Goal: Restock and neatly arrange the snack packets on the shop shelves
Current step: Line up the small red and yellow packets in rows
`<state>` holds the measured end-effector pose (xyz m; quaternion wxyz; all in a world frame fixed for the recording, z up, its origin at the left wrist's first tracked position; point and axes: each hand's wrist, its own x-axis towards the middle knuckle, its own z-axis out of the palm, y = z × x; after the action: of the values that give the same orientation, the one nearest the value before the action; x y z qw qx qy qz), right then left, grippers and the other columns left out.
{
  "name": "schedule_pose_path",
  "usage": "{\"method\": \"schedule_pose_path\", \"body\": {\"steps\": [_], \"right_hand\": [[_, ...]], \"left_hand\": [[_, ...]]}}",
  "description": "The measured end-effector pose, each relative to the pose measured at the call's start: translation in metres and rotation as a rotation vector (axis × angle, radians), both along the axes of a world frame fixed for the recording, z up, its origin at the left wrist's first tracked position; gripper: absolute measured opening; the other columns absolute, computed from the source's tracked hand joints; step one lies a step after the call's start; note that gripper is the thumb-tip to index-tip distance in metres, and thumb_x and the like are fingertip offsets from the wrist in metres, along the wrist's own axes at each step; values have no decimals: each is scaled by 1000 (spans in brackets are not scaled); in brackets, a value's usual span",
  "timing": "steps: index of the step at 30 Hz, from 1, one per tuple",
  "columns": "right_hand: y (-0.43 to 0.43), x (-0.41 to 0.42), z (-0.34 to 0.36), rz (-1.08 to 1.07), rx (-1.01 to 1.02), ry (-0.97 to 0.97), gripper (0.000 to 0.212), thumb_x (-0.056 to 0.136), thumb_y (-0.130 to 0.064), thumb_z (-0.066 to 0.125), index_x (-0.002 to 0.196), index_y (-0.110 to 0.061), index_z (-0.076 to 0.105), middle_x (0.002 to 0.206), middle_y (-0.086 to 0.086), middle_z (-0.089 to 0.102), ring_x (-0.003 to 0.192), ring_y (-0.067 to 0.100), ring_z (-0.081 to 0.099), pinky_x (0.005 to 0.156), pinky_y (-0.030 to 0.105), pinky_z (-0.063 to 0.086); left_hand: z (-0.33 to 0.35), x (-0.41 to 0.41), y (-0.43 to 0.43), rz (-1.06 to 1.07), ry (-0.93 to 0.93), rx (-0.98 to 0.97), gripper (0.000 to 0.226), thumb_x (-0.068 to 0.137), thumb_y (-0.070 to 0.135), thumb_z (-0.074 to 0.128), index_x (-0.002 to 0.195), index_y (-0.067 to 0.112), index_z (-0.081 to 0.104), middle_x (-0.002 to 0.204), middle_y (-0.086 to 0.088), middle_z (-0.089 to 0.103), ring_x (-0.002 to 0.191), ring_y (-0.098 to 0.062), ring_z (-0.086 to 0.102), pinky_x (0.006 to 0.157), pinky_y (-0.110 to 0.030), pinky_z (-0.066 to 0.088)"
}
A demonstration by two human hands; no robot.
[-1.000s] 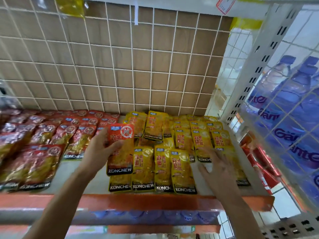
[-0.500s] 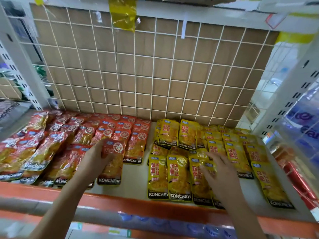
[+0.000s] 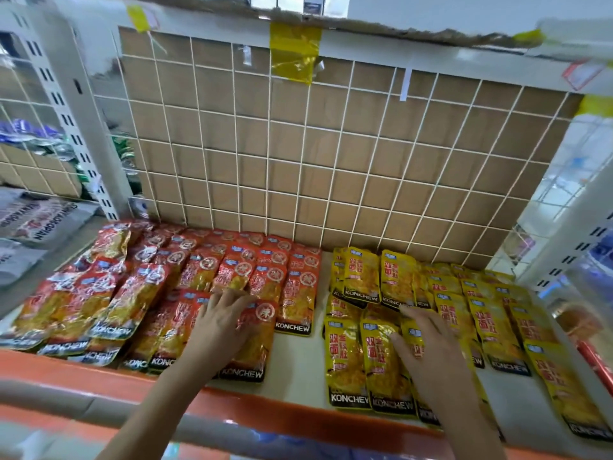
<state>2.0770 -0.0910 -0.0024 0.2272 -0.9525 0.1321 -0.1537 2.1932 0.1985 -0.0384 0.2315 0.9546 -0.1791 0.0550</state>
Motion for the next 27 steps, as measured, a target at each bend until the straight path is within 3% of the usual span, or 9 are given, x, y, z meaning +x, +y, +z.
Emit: {"method": "schedule_pose_path", "body": {"steps": [5,8,11,13,17,21,27], "right_hand": [[10,3,1,6,44,9,41,87,-29,61,126,-21,53,130,-2,48,122,18,44,102,38,36],[14,4,3,35,40,12,42,88,-30,60,128,-23,52,129,-5,46,123,15,41,103,32,32],[20,4,4,54,47,0,42,89,-31,58,129,-25,50,128,-9,45,124,12,39,101,30,29],[27,8,6,89,28,-25,41,90,-38,54,129,-24,51,127,-9,47,123,10,40,101,32,31],[45,21,7,179,-30,-12,64,80,-59,32,129,-22,52,129,-5,51,121,14,45,98,32,33],[73,36,10,222,-10,-53,53,83,-47,46,129,-21,52,128,-2,52,121,16,46,100,40,38],[128,62,11,311,8,-92,52,85,-51,47,130,-25,50,131,-7,47,122,3,35,99,27,30]], "left_hand": [[-3,0,7,-94,-95,-65,42,79,27,73,118,20,60,118,2,56,113,-25,50,89,-47,44],[1,-5,14,-111,-125,-79,40,82,43,58,118,25,58,117,6,57,107,-21,55,83,-39,44],[5,-11,24,-117,-91,-105,47,81,51,44,119,26,56,118,6,57,104,-21,56,82,-41,47],[9,-14,34,-81,-113,-68,47,82,51,42,121,27,53,121,5,57,104,-23,57,82,-42,46],[20,-17,65,5,-164,-4,53,85,54,37,126,23,52,127,1,56,112,-22,52,89,-43,43],[31,-15,108,126,-185,19,60,86,59,32,127,21,53,128,1,55,113,-24,52,89,-45,43],[39,-10,183,268,-198,-21,61,84,53,35,132,18,48,124,-8,56,110,-34,54,89,-52,44]]}}
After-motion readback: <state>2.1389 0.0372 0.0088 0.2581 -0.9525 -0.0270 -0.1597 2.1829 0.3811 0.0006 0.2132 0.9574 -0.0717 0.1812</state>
